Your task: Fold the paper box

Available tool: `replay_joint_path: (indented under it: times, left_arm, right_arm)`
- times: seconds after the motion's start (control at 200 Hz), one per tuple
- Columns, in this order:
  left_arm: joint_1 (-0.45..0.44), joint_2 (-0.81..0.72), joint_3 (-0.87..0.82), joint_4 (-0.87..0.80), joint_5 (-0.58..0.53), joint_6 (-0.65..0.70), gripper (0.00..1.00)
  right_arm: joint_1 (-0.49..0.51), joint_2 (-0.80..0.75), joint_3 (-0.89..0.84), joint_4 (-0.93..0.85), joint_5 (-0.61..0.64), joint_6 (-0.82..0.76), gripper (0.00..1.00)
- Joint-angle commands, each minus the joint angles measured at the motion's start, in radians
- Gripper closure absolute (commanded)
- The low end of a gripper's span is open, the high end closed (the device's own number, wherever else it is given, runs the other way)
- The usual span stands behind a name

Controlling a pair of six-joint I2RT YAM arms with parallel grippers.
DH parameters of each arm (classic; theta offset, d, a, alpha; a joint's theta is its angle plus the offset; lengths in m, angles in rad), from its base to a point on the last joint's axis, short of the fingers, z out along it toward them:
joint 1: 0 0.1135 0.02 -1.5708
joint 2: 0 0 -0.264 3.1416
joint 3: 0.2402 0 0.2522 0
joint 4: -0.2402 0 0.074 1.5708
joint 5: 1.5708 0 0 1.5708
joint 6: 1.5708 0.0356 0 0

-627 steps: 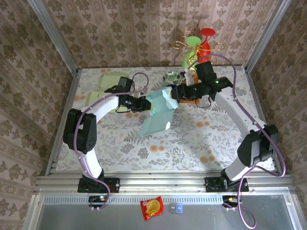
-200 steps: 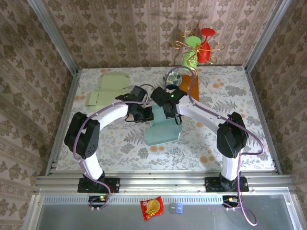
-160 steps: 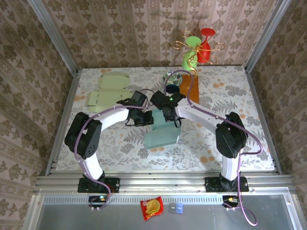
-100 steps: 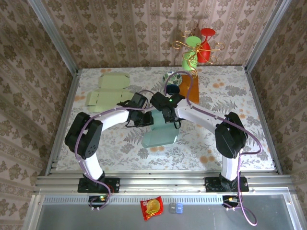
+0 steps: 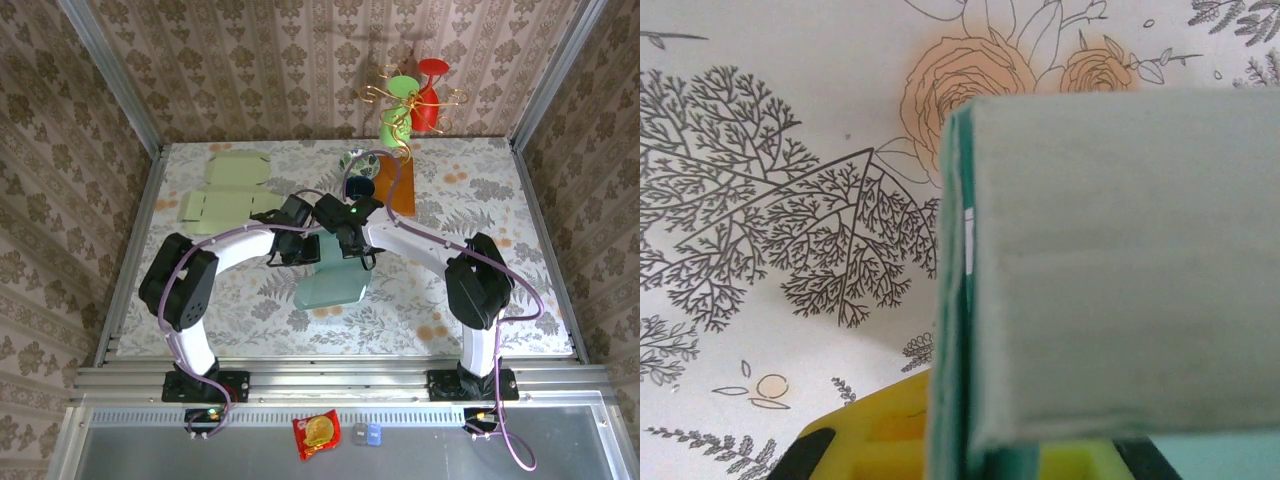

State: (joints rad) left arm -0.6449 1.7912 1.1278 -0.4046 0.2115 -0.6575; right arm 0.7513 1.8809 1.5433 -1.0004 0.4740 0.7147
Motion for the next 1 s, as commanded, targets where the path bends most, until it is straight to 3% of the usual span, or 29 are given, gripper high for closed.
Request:
replay_joint_path:
  times: [0.0,0.075,0.2,0.36,0.995]
  left_arm:
    - [0.002,0.030,0.001,-0.125,-0.140,-0.028,1.00]
    - [0.001,0.027,0.003,-0.116,-0.122,-0.036,1.00]
    - [0.001,-0.004,0.019,-0.123,-0.117,-0.033,0.72]
    - [0.012,-0.048,0.044,-0.148,-0.113,-0.025,0.58]
    - [0.043,-0.090,0.067,-0.063,0.086,-0.023,0.48]
  right_arm:
    - [-0.007,0.010,-0.003,-0.066,0.070,0.043,1.00]
    - [-0.007,0.011,-0.005,-0.066,0.070,0.043,1.00]
    - [-0.006,0.010,-0.016,-0.061,0.071,0.043,1.00]
    - [-0.006,0.015,-0.021,-0.061,0.066,0.044,1.00]
    - [-0.043,0.030,-0.057,-0.061,0.017,0.096,1.00]
